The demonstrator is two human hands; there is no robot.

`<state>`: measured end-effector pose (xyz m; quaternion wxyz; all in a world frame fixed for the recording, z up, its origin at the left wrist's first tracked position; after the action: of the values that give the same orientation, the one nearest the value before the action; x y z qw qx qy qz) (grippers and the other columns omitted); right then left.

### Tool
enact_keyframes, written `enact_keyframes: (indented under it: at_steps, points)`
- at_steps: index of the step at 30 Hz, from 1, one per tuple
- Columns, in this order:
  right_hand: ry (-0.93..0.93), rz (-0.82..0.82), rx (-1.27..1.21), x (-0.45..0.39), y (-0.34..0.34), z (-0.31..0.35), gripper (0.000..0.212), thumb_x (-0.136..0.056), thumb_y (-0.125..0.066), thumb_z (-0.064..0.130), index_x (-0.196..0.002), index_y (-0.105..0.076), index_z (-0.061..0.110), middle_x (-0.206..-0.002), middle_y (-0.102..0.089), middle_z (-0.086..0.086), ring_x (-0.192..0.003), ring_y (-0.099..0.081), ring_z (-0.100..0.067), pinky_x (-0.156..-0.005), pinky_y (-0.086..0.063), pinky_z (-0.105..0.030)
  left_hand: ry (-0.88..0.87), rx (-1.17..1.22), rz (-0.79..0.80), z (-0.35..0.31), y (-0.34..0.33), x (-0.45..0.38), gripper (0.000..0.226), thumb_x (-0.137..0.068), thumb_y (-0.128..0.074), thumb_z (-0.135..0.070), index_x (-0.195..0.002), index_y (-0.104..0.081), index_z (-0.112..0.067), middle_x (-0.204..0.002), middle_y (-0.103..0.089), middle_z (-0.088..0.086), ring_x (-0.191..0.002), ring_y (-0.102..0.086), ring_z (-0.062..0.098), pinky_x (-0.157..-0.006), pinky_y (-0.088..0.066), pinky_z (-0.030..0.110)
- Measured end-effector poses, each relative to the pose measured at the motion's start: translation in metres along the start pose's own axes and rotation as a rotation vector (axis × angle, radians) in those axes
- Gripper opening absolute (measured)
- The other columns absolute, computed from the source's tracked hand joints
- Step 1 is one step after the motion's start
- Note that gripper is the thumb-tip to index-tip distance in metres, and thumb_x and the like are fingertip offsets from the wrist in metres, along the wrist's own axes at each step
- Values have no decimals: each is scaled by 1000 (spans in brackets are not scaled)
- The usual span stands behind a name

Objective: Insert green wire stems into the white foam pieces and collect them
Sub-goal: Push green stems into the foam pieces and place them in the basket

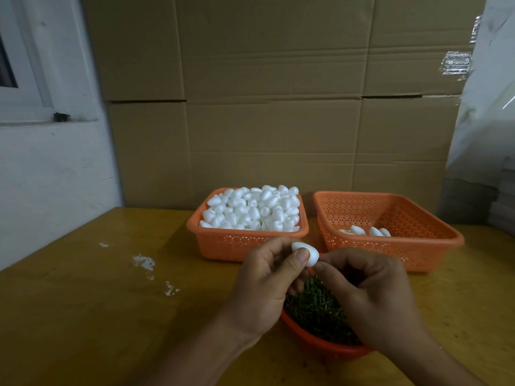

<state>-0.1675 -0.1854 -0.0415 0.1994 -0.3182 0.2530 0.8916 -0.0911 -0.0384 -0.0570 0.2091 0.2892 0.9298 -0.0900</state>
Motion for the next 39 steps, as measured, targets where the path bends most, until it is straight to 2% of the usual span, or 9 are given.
enact_keyframes:
  at_steps: [5,8,11,14,17,23,27,35,39]
  points:
    - [-13,39,-30,-1,-1,-4,20,-85,-74,8,-78,-78,26,-71,-75,14,-66,-71,-3,-58,-49,-9,-3,-43,-31,3,-1,0,21,-89,-66,-40,-100,-75,-25,-76,-67,-3,-67,-59,10,-63,-48,22]
    - [-83,13,-37,-6,1,-8,19,-85,-75,12,-76,-79,28,-70,-75,8,-65,-69,-9,-56,-48,-18,-16,-54,-35,4,-1,1,31,-86,-67,-49,-109,-74,-30,-72,-65,-3,-63,-57,10,-60,-47,21]
    - [-150,-64,44,-19,10,-13,13,-85,-74,22,-75,-77,29,-70,-74,2,-82,-67,-12,-69,-48,-30,-25,-107,-36,5,0,1,29,-88,-68,-46,-115,-71,-34,-68,-63,-5,-61,-57,6,-58,-46,18]
    - [-264,-122,118,-40,25,-29,12,-89,-72,26,-78,-75,30,-62,-69,3,-41,-51,-13,-43,-42,-36,-55,-217,-51,8,0,2,24,-86,-68,-46,-108,-70,-36,-68,-63,-7,-66,-61,2,-61,-48,19]
    - [-342,-153,225,-63,38,-50,13,-92,-69,25,-81,-75,23,-56,-68,0,-36,-44,-5,-42,-37,-28,-77,-295,-41,10,-1,3,23,-83,-65,-54,-98,-70,-37,-72,-66,-7,-69,-62,2,-66,-51,22]
    - [-494,-108,522,-98,53,-89,30,-95,-63,28,-74,-74,9,-60,-67,-9,-54,-53,-26,-56,-38,-35,-122,-329,-58,10,-1,2,19,-86,-63,-53,-78,-65,-36,-60,-57,-12,-58,-52,3,-56,-43,24]
    - [-556,-27,851,-114,58,-104,57,-93,-59,54,-58,-66,10,-56,-60,-5,-66,-58,-26,-80,-49,-41,-124,-330,-46,9,0,3,28,-87,-60,-54,-74,-60,-30,-56,-51,-10,-54,-48,9,-55,-41,29]
    - [-685,114,1022,-129,56,-112,44,-84,-64,62,-83,-62,18,-98,-68,-9,-102,-62,-31,-100,-47,-50,-156,-351,6,0,-3,6,40,-96,-47,-54,-71,-56,-23,-52,-46,-6,-50,-44,10,-50,-36,33]
    - [-713,153,1021,-127,54,-109,26,-87,-65,44,-89,-60,19,-106,-66,-11,-114,-57,-33,-108,-39,-53,-138,-337,-7,-1,-2,6,49,-95,-47,-57,-67,-61,-20,-49,-49,-4,-47,-47,12,-49,-39,29]
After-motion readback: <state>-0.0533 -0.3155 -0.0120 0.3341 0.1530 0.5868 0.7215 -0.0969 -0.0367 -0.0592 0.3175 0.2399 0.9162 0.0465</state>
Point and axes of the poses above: each hand's wrist, its own x-axis away from the middle knuckle, its own y-axis out of the back of the hand, z = x × y, the point moved 1 cm from there along -x, towards the middle knuckle
